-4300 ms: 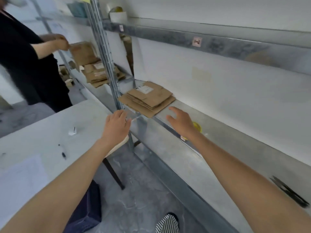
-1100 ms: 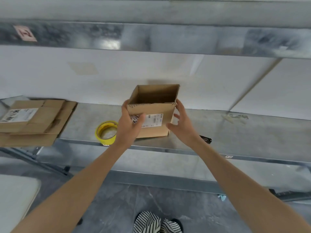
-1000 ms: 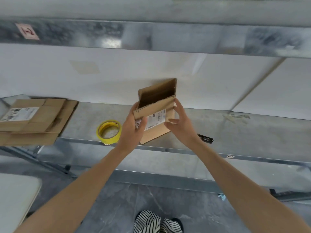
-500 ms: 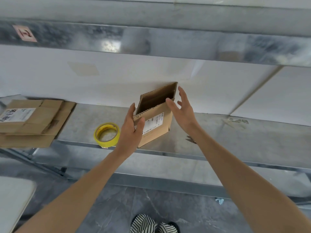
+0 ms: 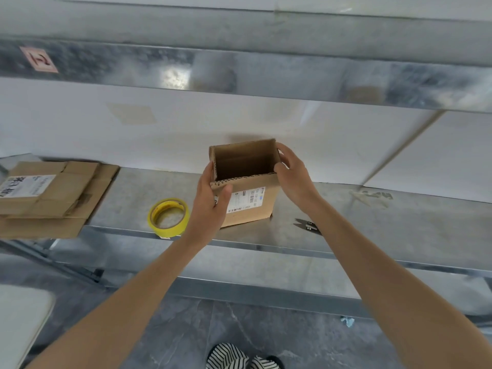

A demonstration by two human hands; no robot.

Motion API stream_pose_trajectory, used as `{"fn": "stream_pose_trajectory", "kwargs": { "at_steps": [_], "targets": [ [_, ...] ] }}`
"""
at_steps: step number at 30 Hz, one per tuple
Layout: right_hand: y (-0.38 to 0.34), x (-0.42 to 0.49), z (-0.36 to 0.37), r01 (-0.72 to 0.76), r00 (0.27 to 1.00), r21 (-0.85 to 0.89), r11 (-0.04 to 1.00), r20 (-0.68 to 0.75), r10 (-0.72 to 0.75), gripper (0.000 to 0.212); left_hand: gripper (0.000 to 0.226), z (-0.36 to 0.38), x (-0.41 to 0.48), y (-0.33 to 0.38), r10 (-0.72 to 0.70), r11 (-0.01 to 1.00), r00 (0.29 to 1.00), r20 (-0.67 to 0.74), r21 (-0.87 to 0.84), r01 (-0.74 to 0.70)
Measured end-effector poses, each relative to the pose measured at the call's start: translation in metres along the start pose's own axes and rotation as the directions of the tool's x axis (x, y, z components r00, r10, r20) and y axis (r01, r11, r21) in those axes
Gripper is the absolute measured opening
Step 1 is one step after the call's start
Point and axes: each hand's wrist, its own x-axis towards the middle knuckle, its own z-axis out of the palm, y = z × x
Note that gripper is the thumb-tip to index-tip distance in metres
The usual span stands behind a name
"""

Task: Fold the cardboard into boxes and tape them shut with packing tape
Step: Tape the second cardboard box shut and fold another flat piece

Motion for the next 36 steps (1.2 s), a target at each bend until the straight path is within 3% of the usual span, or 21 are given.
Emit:
{"fn": "stream_pose_trajectory", "kwargs": {
  "at_steps": [4, 6, 8, 12, 17, 21, 26, 30, 36],
  "targets": [
    [0.006, -0.013, -0.009, -0.043, 0.996, 0.078, 0.996, 0.081, 0.037, 0.052, 0.048, -0.004, 0.006, 0.001, 0.001, 0.999, 1.0, 0.011, 0.045, -0.001],
    [0.011, -0.018, -0.012, -0.046, 0.992, 0.078, 0.996, 0.121, 0.037, 0.034, 0.043, -0.005, 0.007, 0.003, 0.006, 0.997, 1.0, 0.016, 0.074, -0.007],
    [0.017, -0.021, -0.012, -0.044, 0.989, 0.055, 0.997, 0.145, 0.036, 0.028, 0.035, -0.006, 0.008, 0.003, -0.017, 0.998, 0.999, 0.052, 0.063, 0.014],
    [0.022, -0.021, -0.008, -0.022, 0.998, -0.002, 1.0, 0.059, 0.022, 0.016, 0.016, -0.01, 0.016, -0.001, -0.105, 0.994, 0.989, 0.103, 0.045, 0.101],
    [0.024, -0.019, 0.003, 0.054, 0.992, -0.047, 0.997, -0.112, -0.059, 0.037, 0.032, -0.01, 0.029, -0.002, -0.114, 0.985, 0.991, -0.075, 0.122, 0.122],
    [0.024, -0.018, 0.008, 0.04, 0.994, -0.039, 0.998, -0.098, -0.043, 0.059, 0.067, -0.01, 0.034, 0.004, -0.059, 0.988, 0.998, -0.027, 0.14, 0.063],
    [0.022, -0.019, 0.008, 0.041, 0.998, -0.049, 0.998, -0.041, -0.043, 0.063, 0.03, -0.014, 0.038, 0.0, 0.121, 0.922, 0.992, 0.027, 0.367, -0.122],
    [0.021, -0.03, 0.007, 0.068, 0.997, -0.244, 0.967, -0.016, -0.074, 0.045, 0.032, -0.012, 0.029, -0.002, 0.033, 0.947, 0.999, 0.021, 0.32, -0.038],
    [0.025, -0.045, 0.012, 0.095, 0.987, -0.324, 0.941, -0.095, -0.133, 0.035, 0.03, -0.012, 0.025, -0.004, 0.005, 0.967, 1.0, 0.0, 0.255, -0.005]
  ]
}}
